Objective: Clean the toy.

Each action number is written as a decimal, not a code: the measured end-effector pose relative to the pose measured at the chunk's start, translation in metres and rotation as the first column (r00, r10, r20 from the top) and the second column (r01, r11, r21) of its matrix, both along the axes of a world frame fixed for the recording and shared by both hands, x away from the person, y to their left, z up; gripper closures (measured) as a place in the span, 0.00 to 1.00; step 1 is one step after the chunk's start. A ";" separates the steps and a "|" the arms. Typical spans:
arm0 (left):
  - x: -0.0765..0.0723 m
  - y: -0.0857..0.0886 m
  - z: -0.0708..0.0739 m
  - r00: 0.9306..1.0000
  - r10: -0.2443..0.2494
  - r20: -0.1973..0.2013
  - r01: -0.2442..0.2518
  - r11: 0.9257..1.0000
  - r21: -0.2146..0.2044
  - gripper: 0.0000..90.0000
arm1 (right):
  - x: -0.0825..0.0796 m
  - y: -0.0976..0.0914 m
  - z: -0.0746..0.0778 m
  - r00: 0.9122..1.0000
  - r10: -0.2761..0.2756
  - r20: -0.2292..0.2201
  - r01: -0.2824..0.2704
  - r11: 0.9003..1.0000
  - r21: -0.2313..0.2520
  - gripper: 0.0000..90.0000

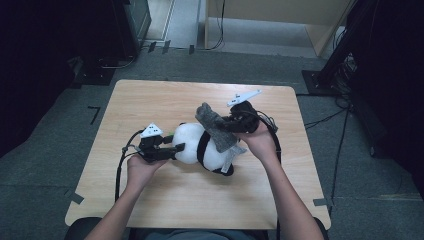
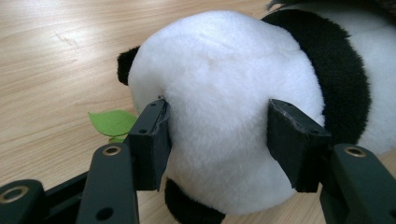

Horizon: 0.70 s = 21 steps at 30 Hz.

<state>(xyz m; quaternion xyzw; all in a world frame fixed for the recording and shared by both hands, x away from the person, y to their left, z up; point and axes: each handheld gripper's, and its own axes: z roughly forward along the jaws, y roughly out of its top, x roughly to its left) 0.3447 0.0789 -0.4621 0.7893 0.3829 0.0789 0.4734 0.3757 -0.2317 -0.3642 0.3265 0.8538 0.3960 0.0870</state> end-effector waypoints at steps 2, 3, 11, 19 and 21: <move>0.000 0.000 0.000 1.000 0.000 0.002 0.000 1.000 -0.004 0.46 | -0.003 -0.006 0.000 1.000 -0.007 0.001 0.007 1.000 0.003 0.85; 0.000 0.000 -0.001 1.000 -0.001 0.003 0.001 1.000 -0.003 0.46 | -0.005 -0.008 -0.001 1.000 -0.011 0.003 0.011 1.000 0.001 0.85; 0.000 0.002 -0.002 1.000 -0.007 0.004 0.007 1.000 -0.009 0.46 | -0.019 -0.028 -0.002 0.999 -0.040 0.011 0.040 0.999 0.004 0.85; 0.000 0.003 -0.002 1.000 -0.019 0.006 0.019 1.000 -0.016 0.43 | -0.033 -0.022 0.014 0.999 -0.025 0.046 0.024 0.999 0.035 0.86; 0.000 0.004 -0.002 1.000 -0.023 0.008 0.023 1.000 -0.016 0.41 | -0.035 -0.011 0.018 0.999 -0.001 0.053 0.000 1.000 0.029 0.86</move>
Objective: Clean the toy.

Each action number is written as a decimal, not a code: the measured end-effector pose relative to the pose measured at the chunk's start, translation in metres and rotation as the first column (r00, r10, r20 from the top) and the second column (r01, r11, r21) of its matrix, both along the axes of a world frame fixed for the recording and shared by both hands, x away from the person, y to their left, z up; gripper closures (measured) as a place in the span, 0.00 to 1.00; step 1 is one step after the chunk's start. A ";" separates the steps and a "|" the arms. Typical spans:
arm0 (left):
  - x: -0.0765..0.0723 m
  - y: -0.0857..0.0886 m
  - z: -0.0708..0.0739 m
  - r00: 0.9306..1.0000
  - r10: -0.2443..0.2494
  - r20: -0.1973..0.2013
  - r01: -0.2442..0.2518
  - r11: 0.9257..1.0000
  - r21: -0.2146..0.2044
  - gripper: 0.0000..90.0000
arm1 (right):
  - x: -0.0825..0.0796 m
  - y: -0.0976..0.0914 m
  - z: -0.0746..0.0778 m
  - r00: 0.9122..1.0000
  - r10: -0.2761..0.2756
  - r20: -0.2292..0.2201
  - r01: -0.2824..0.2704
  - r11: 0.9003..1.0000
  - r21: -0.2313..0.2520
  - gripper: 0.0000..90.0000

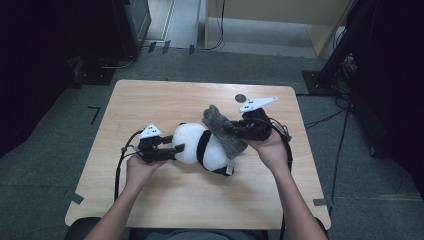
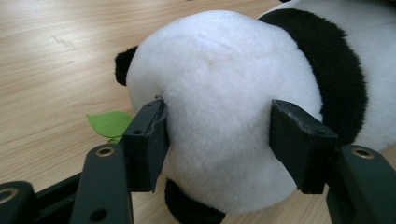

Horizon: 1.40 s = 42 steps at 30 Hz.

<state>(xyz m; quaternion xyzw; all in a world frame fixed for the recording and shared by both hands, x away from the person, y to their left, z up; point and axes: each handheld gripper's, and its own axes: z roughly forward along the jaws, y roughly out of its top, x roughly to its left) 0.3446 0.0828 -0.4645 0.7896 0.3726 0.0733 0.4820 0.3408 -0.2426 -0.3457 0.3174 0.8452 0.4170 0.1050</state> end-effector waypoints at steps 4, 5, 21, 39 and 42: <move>0.000 0.000 0.000 1.000 -0.001 0.002 0.001 1.000 -0.003 0.41 | 0.000 0.027 0.005 0.998 0.058 0.006 -0.058 0.998 -0.025 0.86; 0.000 0.000 0.000 1.000 0.001 0.001 -0.001 1.000 -0.007 0.41 | 0.001 0.035 0.004 0.997 0.072 0.001 -0.072 0.997 -0.031 0.86; -0.002 -0.002 0.001 1.000 0.008 0.019 -0.008 1.000 -0.003 0.42 | 0.017 0.113 -0.026 0.986 0.151 -0.069 -0.161 0.973 -0.167 0.86; -0.002 -0.003 0.002 1.000 0.016 0.023 -0.016 1.000 0.010 0.43 | 0.006 0.087 -0.034 0.987 0.132 -0.091 -0.147 0.974 -0.175 0.85; -0.001 -0.003 0.002 1.000 0.016 0.017 -0.016 1.000 0.005 0.43 | 0.002 0.077 -0.031 0.989 0.119 -0.091 -0.133 0.977 -0.164 0.85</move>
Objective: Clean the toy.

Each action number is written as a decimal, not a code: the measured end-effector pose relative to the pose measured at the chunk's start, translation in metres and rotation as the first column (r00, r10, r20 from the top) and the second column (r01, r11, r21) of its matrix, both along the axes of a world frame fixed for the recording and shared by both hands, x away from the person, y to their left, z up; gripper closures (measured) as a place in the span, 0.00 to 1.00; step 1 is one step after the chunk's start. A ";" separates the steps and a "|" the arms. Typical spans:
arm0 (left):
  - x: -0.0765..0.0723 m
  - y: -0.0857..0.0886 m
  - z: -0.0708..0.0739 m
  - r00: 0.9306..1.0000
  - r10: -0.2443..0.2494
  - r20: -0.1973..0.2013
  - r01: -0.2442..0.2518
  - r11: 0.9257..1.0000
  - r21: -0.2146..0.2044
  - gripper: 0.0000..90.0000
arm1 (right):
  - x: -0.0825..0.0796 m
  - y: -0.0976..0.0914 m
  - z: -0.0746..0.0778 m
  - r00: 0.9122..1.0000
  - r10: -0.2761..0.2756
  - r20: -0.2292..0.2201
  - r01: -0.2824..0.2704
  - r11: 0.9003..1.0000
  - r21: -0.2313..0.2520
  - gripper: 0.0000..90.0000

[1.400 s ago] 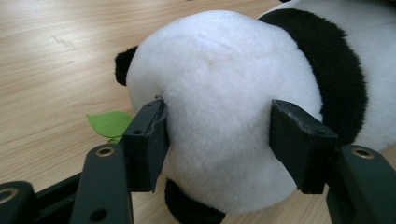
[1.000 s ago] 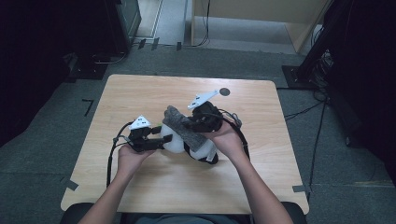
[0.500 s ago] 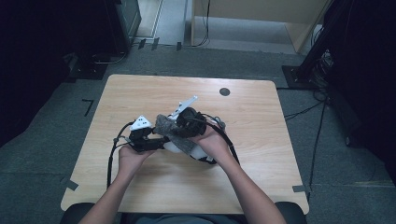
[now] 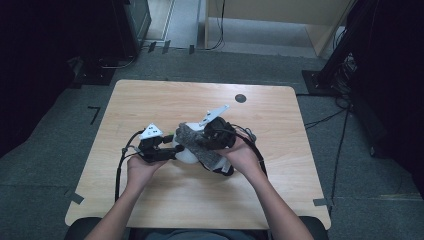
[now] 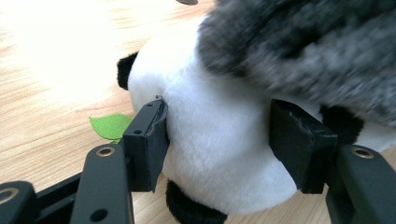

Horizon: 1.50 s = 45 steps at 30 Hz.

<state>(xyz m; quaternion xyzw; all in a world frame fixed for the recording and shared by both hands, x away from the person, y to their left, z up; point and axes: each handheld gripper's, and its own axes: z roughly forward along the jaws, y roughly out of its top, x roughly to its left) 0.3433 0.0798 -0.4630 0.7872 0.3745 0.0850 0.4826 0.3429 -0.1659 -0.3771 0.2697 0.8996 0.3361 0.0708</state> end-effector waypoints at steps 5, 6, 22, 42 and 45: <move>-0.001 -0.001 0.000 1.000 0.003 0.006 -0.003 1.000 0.011 0.43 | -0.010 -0.017 0.004 1.000 -0.017 0.008 0.016 1.000 0.016 0.85; 0.000 -0.001 0.000 1.000 0.002 0.005 -0.002 1.000 0.011 0.43 | -0.013 -0.021 0.004 1.000 -0.019 0.010 0.019 1.000 0.019 0.85; 0.000 0.000 0.000 1.000 0.000 0.003 0.000 1.000 0.009 0.43 | -0.037 -0.071 -0.001 0.995 -0.089 0.040 0.085 0.992 0.091 0.85; 0.000 0.001 -0.001 1.000 -0.002 -0.002 0.002 1.000 0.004 0.43 | -0.034 -0.066 0.027 0.989 -0.118 0.089 0.104 0.983 0.152 0.87; 0.000 0.001 -0.001 1.000 -0.001 -0.003 0.001 1.000 0.004 0.43 | -0.025 -0.048 0.031 0.991 -0.096 0.096 0.082 0.986 0.146 0.87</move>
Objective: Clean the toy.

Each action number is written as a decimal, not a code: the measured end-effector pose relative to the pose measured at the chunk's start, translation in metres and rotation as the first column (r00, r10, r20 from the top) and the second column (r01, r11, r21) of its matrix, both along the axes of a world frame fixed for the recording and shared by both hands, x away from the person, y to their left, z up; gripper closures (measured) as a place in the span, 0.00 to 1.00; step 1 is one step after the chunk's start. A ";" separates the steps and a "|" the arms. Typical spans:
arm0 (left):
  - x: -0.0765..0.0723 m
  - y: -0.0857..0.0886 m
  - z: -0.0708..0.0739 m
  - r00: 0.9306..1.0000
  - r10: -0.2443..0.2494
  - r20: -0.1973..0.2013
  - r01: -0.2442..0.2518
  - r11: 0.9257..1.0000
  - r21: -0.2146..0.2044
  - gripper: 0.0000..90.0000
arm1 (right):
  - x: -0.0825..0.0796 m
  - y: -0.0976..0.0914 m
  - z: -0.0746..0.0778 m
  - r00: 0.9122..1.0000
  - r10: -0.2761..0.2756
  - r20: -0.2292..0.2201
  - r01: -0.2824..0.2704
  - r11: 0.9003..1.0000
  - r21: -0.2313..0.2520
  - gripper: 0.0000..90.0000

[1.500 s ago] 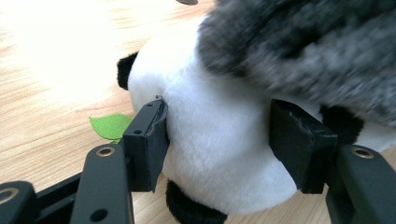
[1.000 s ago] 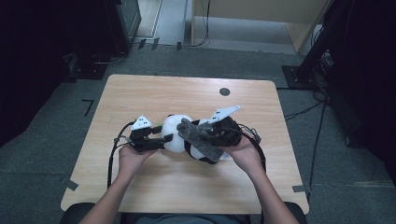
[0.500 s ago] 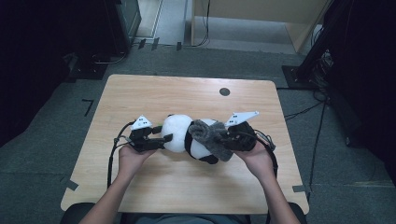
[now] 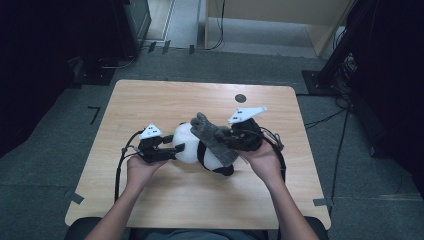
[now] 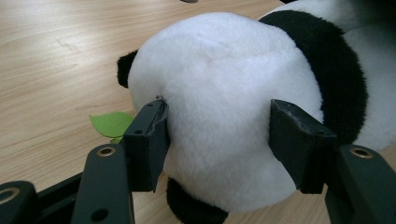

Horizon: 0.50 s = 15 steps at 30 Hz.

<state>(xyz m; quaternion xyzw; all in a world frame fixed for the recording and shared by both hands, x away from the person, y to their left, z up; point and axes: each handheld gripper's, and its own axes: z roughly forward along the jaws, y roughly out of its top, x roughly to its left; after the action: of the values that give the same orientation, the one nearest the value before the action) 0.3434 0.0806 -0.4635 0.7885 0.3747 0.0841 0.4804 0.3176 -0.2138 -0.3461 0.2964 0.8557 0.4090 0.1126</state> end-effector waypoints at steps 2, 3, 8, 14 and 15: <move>0.000 0.000 0.000 1.000 0.000 0.000 0.000 1.000 -0.001 0.43 | 0.005 0.011 0.000 1.000 0.015 0.003 -0.015 1.000 -0.005 0.87; 0.000 0.000 0.000 1.000 0.000 0.000 0.000 1.000 0.000 0.43 | 0.009 0.018 0.000 1.000 0.025 0.001 -0.024 1.000 -0.006 0.87; 0.000 0.000 0.000 1.000 0.000 0.001 0.000 1.000 0.001 0.43 | 0.026 0.045 -0.008 0.999 0.038 -0.020 -0.038 0.999 -0.036 0.88; 0.000 -0.001 0.000 1.000 0.002 0.002 -0.002 1.000 0.000 0.43 | 0.041 0.072 -0.021 0.998 0.040 -0.045 -0.044 0.995 -0.086 0.88; -0.001 -0.001 0.000 1.000 0.003 0.003 -0.003 1.000 -0.001 0.43 | 0.044 0.076 -0.025 0.998 0.040 -0.053 -0.045 0.994 -0.096 0.88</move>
<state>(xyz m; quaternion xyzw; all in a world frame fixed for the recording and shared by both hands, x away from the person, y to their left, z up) 0.3429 0.0799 -0.4633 0.7876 0.3751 0.0859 0.4813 0.3619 -0.1375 -0.3707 0.2825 0.8833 0.3615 0.0965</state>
